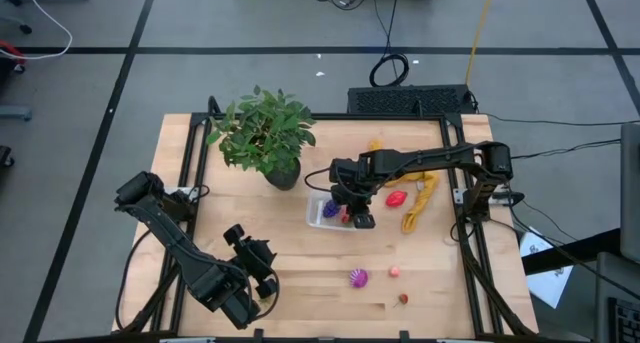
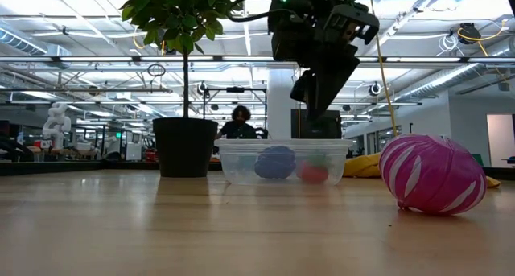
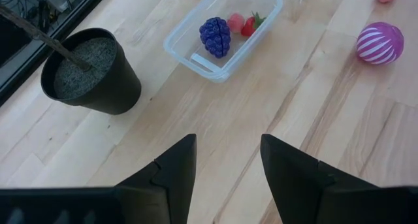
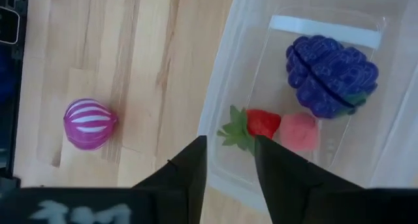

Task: Pick and placing Produce into tupperware
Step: Put the left strawberry into the bin

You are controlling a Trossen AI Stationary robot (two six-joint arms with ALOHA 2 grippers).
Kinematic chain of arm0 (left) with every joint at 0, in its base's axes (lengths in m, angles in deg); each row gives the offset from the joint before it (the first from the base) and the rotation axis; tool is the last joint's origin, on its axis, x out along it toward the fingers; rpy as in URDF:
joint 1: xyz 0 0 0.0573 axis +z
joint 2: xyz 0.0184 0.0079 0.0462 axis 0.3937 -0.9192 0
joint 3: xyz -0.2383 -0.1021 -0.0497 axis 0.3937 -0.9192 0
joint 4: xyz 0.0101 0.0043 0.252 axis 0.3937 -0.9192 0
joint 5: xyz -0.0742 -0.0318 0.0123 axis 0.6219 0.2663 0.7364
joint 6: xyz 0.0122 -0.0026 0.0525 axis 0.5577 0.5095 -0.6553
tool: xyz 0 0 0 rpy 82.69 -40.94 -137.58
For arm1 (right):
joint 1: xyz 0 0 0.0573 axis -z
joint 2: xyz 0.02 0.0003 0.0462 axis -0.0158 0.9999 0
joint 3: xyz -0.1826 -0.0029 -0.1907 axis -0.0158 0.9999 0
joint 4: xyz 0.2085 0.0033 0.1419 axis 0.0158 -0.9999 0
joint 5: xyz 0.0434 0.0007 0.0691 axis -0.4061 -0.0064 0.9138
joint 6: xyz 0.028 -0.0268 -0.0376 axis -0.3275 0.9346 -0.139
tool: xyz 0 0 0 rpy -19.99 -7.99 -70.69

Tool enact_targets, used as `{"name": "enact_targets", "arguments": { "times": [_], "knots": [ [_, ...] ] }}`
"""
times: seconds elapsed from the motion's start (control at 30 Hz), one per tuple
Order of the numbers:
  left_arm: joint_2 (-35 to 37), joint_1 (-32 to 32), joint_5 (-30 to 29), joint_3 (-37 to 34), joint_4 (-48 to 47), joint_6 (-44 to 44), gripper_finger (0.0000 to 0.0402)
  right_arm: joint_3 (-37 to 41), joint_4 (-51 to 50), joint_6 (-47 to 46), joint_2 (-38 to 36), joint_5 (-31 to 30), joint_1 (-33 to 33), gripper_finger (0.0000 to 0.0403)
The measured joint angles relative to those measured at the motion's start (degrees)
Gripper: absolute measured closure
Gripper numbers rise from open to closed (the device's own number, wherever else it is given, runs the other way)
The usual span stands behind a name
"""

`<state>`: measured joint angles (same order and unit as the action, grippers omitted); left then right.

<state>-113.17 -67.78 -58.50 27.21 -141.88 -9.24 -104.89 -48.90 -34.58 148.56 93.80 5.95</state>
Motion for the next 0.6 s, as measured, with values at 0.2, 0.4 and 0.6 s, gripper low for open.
{"name": "enact_targets", "arguments": {
  "times": [0.2, 0.4, 0.6],
  "knots": [
    [0.00, 0.00, 0.00, -0.02, 0.00, -0.46, 0.0225, -0.02, -0.71, -0.29, -3.74, 0.00, -3.24, 0.0276],
    [0.00, -0.19, 1.92, -0.02, 0.77, 0.74, 0.0225, -0.02, 0.24, -6.06, -11.93, -0.16, -9.84, 0.0283],
    [-0.97, -1.33, 9.70, -0.02, 8.69, 0.82, 0.0225, -0.07, 4.27, -10.10, -18.49, -2.70, -19.92, 0.0284]
  ]
}}
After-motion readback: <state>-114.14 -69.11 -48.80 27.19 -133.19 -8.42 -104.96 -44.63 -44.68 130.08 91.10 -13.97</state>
